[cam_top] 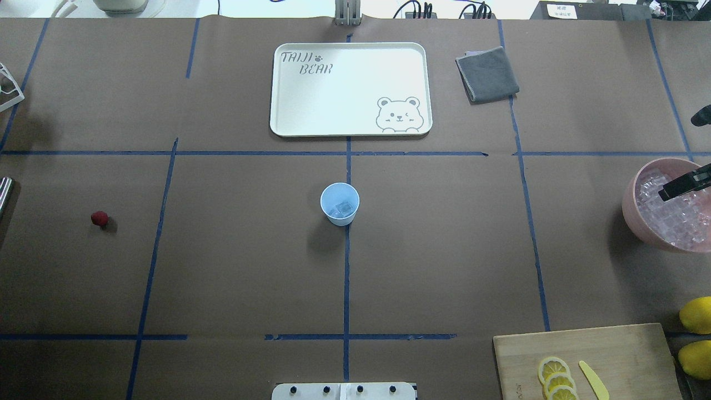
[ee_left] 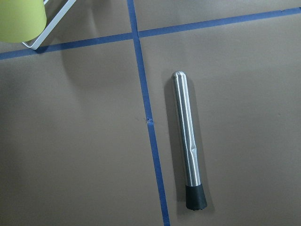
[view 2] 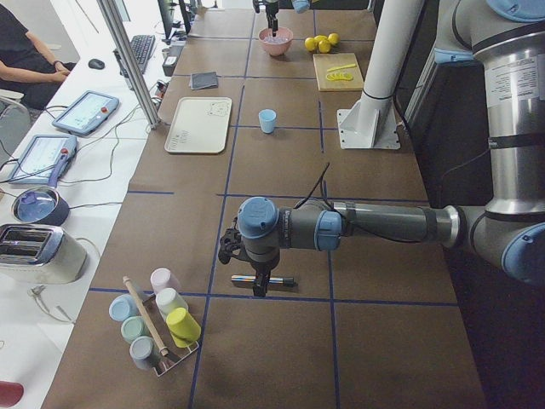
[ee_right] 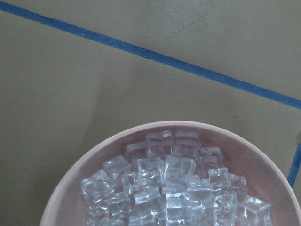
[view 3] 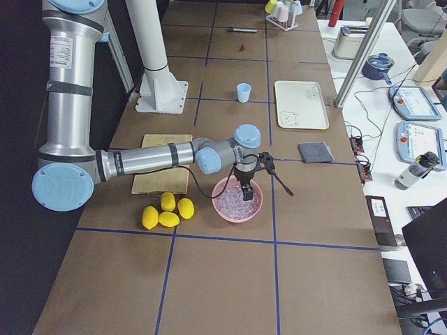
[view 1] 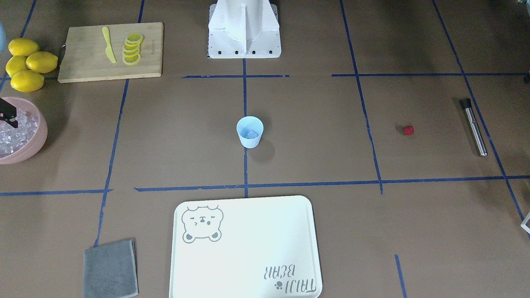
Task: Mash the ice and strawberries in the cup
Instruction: 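Grasp a third ice cube from the bowl with the right gripper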
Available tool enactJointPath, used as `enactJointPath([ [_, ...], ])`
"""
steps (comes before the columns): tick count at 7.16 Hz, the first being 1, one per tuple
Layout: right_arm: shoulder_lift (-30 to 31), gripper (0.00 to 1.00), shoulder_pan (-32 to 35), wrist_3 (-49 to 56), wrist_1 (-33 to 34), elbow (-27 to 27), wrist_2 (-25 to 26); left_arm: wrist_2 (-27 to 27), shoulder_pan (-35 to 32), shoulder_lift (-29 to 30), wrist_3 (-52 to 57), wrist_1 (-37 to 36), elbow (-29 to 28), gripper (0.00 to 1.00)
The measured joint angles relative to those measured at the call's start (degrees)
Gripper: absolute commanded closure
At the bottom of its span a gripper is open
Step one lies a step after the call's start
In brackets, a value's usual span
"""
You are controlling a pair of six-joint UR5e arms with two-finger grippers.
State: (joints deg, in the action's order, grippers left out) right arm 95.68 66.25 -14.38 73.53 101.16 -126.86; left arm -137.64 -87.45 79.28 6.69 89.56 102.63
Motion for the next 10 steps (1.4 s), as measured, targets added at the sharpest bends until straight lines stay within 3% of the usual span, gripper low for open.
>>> enactJointPath([
  [2, -0.72, 0.02, -0.11, -0.30, -2.85, -2.31, 0.13, 0.00, 0.00, 0.00, -0.01, 0.00, 0.08, 0.00],
  [8, -0.83, 0.11, -1.19, -1.12, -3.30, -4.28, -0.27, -0.08, 0.00, 0.00, -0.01, 0.00, 0.46, 0.00],
  [9, -0.83, 0.26, -1.65, -1.21, -3.30, -4.30, -0.32, -0.24, 0.00, 0.00, -0.01, 0.00, 0.49, 0.00],
  [10, -0.79, 0.58, -1.83, -1.25, -3.30, -4.30, -0.35, -0.33, 0.00, 0.00, -0.01, 0.00, 0.52, 0.00],
])
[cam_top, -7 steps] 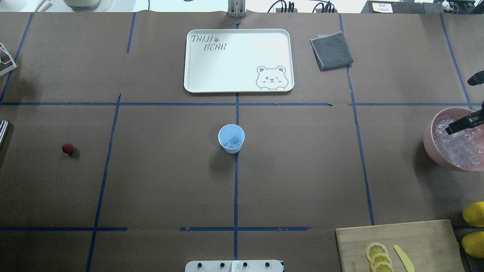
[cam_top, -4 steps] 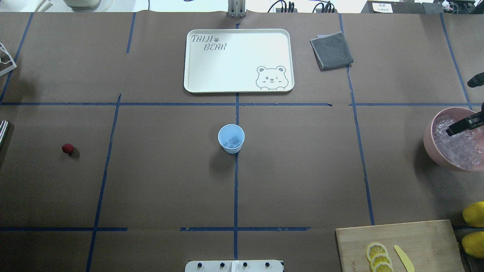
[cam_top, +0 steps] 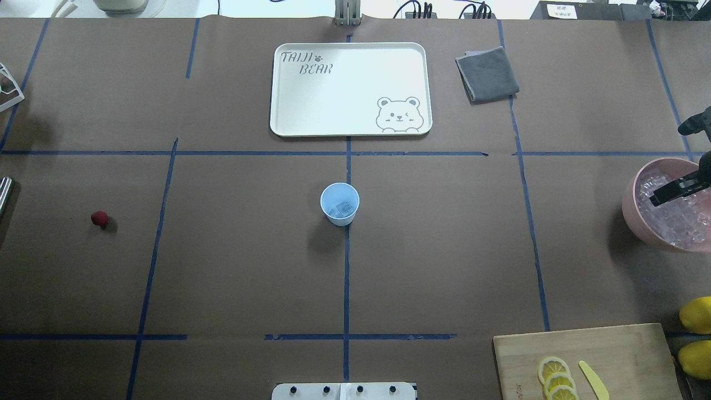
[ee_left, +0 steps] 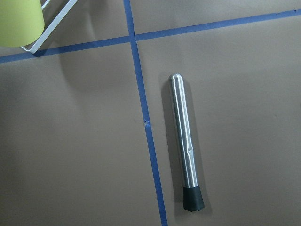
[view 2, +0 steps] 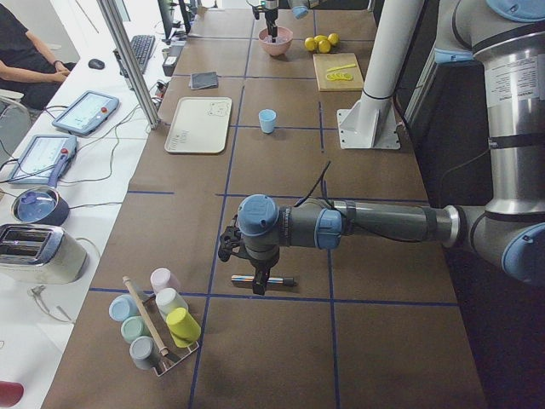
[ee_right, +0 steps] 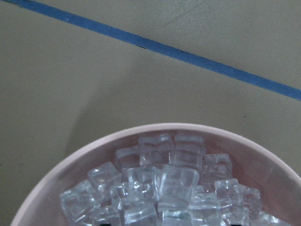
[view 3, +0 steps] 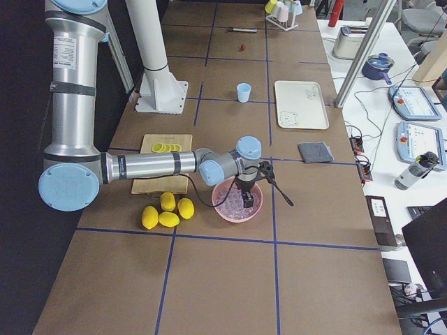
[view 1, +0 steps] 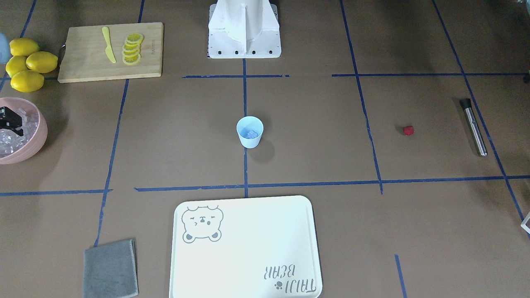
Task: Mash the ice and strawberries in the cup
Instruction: 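Grasp a third ice cube from the bowl with the right gripper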
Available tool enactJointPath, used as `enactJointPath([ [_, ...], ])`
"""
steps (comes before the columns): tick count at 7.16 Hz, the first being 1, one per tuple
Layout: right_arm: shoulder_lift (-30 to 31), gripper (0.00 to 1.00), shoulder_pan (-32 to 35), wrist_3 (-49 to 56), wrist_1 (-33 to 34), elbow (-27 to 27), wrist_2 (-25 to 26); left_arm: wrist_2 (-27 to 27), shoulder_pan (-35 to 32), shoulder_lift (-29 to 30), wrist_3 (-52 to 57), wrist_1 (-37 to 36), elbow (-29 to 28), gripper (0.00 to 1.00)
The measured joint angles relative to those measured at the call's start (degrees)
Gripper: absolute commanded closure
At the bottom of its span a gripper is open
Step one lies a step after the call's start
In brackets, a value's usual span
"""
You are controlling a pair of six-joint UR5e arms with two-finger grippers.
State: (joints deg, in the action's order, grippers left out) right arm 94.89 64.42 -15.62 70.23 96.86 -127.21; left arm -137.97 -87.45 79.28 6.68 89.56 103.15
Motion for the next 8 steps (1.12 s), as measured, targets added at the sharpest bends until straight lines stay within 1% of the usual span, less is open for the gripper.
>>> enactJointPath([
  [2, 0.00, 0.92, -0.06, 0.08, -0.06, 0.11, -0.03, -0.04, -0.05, -0.06, 0.00, 0.00, 0.12, 0.00],
  [3, 0.10, 1.00, -0.06, 0.27, -0.08, 0.21, -0.05, -0.04, -0.08, -0.07, 0.00, -0.02, 0.21, 0.00],
  [5, 0.60, 1.00, 0.10, 0.68, -0.05, 1.07, -0.11, -0.10, -0.08, -0.09, 0.00, -0.04, 0.39, 0.00],
  [6, 0.69, 1.00, 0.27, 0.41, 0.96, 3.59, -0.43, -0.10, -0.09, -0.09, 0.00, -0.06, 0.39, 0.00],
  [7, 0.40, 1.00, 0.34, -1.46, 3.95, 8.13, -0.97, -0.11, -0.09, -0.09, 0.00, -0.08, 0.39, 0.00],
  [8, -1.05, 1.00, 0.31, -6.30, 7.34, 12.47, -1.77, -0.26, -0.09, -0.09, 0.00, -0.09, 0.39, 0.00],
])
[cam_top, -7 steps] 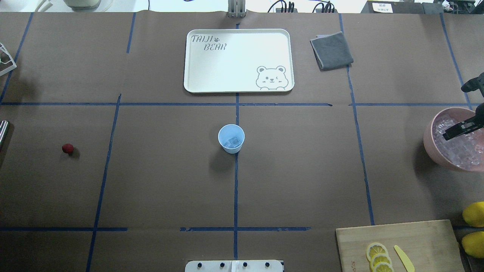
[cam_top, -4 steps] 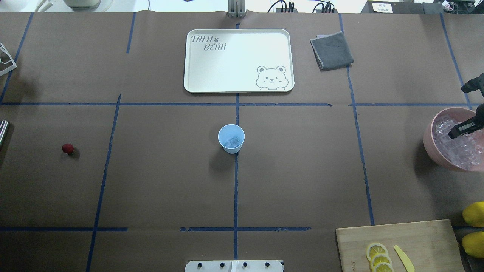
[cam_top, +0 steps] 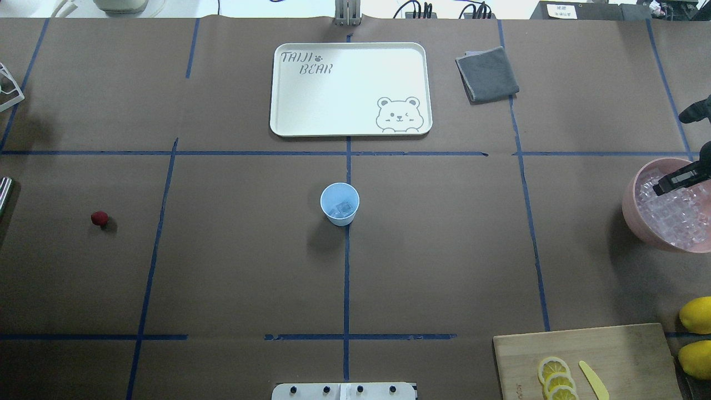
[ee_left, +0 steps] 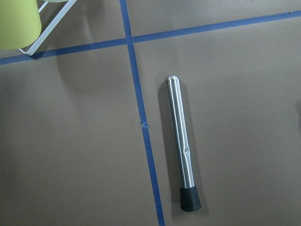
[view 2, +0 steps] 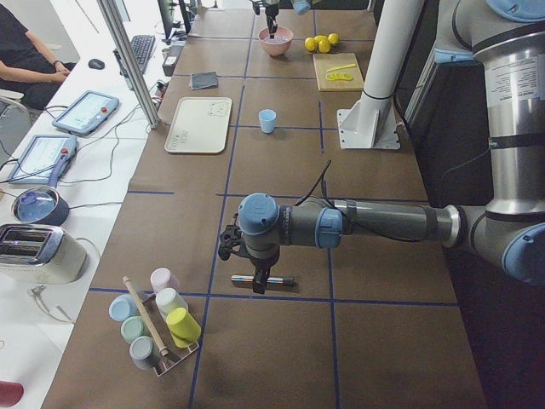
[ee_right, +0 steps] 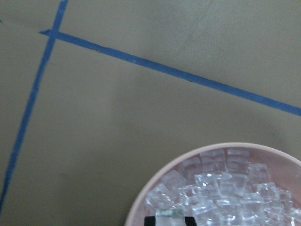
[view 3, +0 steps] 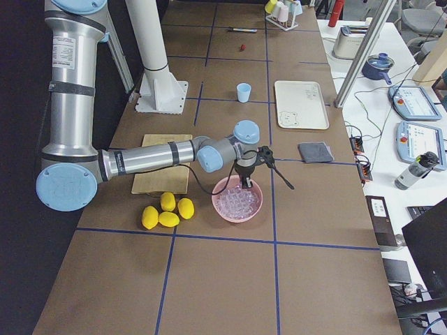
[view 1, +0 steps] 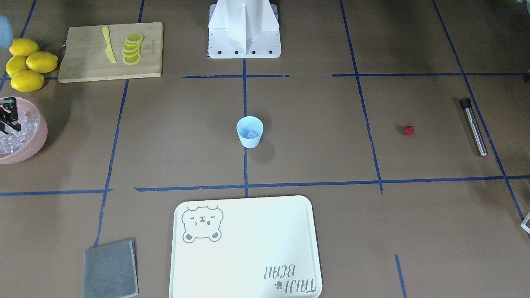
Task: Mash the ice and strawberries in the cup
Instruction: 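Grasp a third ice cube from the bowl with the right gripper, then carry the ice cube to the cup and open the right gripper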
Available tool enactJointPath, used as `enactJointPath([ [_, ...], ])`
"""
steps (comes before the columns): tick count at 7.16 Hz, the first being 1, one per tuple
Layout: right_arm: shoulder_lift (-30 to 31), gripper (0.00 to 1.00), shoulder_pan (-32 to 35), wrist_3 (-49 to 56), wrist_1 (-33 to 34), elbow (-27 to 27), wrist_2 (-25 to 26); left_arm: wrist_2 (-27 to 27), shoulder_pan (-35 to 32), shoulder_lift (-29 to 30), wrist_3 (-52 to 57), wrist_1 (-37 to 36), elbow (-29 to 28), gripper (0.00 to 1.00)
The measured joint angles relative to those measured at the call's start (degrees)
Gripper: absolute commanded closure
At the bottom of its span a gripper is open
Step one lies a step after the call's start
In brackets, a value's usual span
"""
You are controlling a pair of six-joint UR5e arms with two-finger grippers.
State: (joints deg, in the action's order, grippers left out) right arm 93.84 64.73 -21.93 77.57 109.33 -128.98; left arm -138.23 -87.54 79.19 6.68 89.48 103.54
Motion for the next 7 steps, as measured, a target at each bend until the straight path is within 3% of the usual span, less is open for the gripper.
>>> enactJointPath([
  [2, -7.02, 1.00, -1.78, -18.38, 2.31, 3.61, -4.04, -0.39, 0.00, 0.00, 0.00, 0.00, -0.04, 0.00],
  [4, -16.38, 1.00, -7.94, -39.02, 2.41, 4.43, -3.70, -0.45, 0.02, 0.00, 0.00, 0.00, -0.07, 0.00],
  [7, -29.45, 1.00, -23.98, -61.30, 2.52, 1.90, 10.45, -0.46, 0.08, 0.00, -0.06, 0.00, -0.09, 0.00],
])
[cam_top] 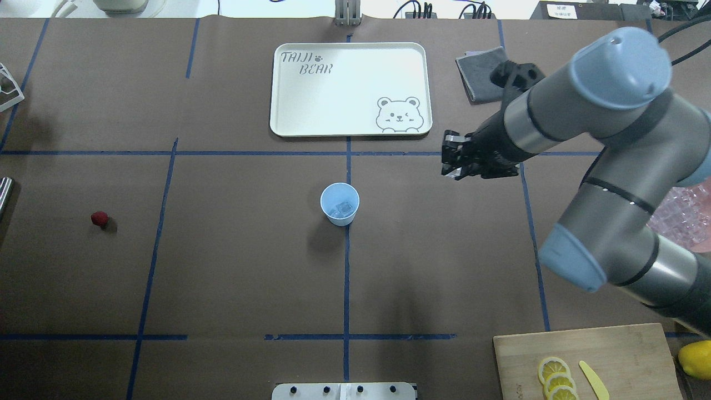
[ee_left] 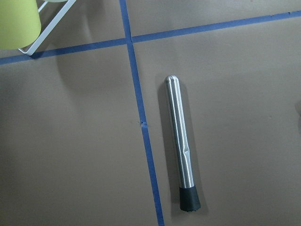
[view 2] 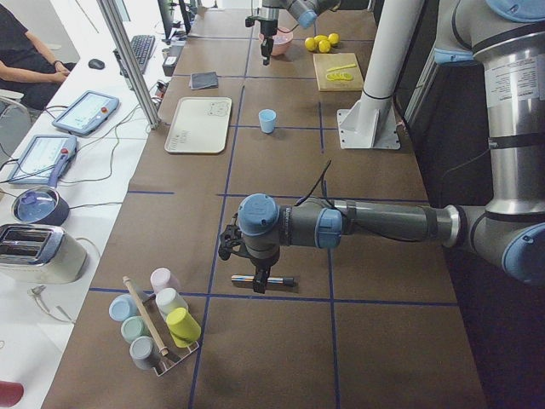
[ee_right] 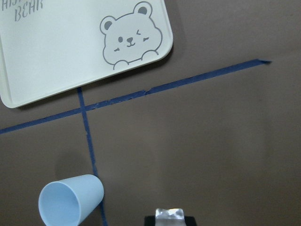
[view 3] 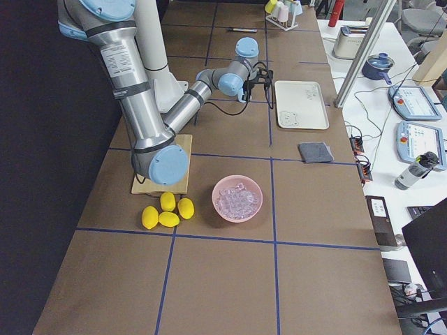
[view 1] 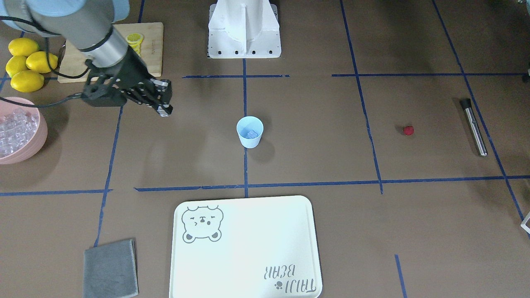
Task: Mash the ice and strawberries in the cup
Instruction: 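Carry the ice cube to the cup and open the right gripper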
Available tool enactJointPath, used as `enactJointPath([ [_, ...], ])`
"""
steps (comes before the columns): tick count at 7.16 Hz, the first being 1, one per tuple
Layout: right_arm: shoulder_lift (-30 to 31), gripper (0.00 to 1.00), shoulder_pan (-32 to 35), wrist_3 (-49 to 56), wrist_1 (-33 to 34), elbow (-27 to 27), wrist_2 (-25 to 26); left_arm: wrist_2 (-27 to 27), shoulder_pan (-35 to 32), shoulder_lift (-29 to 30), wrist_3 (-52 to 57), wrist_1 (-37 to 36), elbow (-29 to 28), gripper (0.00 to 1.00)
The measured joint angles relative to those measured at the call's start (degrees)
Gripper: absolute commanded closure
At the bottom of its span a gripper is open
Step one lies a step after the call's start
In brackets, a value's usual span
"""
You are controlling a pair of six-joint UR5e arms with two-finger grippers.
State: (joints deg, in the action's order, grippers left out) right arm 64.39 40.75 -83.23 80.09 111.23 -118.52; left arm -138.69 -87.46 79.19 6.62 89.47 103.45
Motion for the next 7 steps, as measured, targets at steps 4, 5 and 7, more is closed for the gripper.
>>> enactJointPath([
  [4, -16.00, 0.92, -11.42, -11.39, -0.81, -15.24, 14.72, 0.00, 0.00, 0.00, -0.03, 0.00, 0.08, 0.00],
  [5, -16.85, 0.76, -12.14, -11.69, -1.44, -16.55, 15.70, 0.00, 0.00, 0.00, -0.05, 0.00, 0.08, 0.00],
  [7, -17.21, 0.10, -12.92, -11.77, -2.02, -17.41, 16.19, 0.00, 0.00, 0.00, -0.09, 0.00, 0.09, 0.00],
])
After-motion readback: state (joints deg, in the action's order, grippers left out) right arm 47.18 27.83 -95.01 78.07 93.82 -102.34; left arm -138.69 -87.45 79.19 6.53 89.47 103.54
